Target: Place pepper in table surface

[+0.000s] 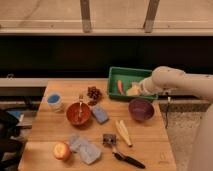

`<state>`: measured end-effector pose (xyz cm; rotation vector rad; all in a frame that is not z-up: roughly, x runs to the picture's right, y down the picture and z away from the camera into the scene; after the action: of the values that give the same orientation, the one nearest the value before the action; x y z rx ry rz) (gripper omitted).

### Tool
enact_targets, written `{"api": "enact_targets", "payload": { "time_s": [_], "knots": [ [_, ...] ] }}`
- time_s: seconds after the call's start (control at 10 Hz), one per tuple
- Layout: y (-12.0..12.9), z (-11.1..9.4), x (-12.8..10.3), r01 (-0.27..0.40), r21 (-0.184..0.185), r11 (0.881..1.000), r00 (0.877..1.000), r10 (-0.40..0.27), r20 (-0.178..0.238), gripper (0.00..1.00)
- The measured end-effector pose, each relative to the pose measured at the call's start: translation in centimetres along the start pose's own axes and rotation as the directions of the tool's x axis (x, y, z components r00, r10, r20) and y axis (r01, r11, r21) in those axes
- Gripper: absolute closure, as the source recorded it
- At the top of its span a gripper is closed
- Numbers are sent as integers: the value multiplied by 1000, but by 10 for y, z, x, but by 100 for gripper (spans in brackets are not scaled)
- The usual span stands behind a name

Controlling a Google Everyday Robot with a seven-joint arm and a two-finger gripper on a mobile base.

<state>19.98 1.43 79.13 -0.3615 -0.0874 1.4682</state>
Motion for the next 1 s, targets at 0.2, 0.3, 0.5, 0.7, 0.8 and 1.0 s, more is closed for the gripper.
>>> {"api": "enact_targets", "payload": {
  "time_s": [0.2, 0.3, 0.5, 0.7, 0.8, 1.0],
  "knots": [
    [-3, 8, -13, -5, -18, 1000, 999, 6, 39, 31],
    [2, 14, -25, 7, -35, 999, 998, -5, 60, 31],
    [12, 26, -43, 33, -67, 997, 995, -26, 92, 31],
    [30, 44, -56, 75, -87, 993, 993, -66, 101, 31],
    [37, 57, -59, 97, -96, 991, 991, -88, 96, 31],
    [41, 81, -64, 117, -111, 987, 991, -108, 85, 31]
  ]
}}
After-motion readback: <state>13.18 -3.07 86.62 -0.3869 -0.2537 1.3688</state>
